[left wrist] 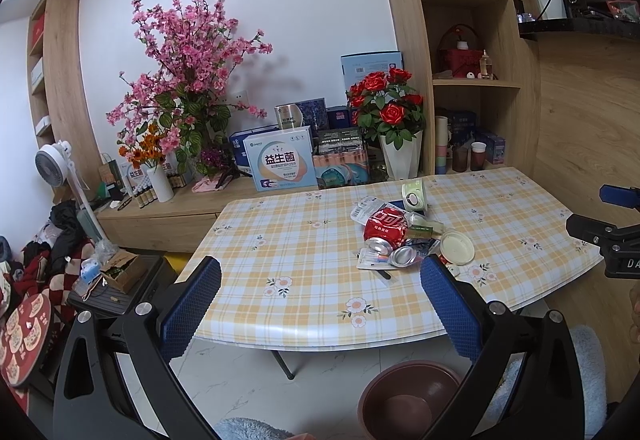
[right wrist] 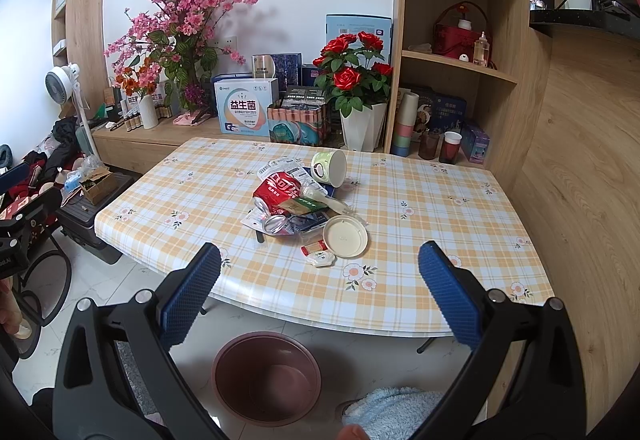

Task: Collect trash

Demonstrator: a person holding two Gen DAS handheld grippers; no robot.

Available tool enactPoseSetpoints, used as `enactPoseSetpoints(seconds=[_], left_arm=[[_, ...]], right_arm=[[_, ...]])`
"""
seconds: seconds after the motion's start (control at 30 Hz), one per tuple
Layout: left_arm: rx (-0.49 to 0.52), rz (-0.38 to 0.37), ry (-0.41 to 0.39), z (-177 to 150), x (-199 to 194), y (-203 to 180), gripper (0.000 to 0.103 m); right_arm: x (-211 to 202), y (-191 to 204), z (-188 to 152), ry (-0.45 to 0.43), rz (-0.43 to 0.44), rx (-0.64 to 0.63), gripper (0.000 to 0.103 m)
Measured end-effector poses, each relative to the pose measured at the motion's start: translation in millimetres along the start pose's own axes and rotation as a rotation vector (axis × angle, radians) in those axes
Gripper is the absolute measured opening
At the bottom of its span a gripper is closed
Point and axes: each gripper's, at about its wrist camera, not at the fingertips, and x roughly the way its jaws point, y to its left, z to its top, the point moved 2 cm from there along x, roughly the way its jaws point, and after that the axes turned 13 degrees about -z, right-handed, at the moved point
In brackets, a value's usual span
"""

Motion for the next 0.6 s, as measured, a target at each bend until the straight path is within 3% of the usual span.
enactPoseSetpoints(seconds=[0.6], left_arm=[[-0.021,0.001,0.001,-6.7,9.2,-1.3,0.098]], right_arm=[[3.4,5.8,-2.6,0.009,-0.001,-0.002,0.097]])
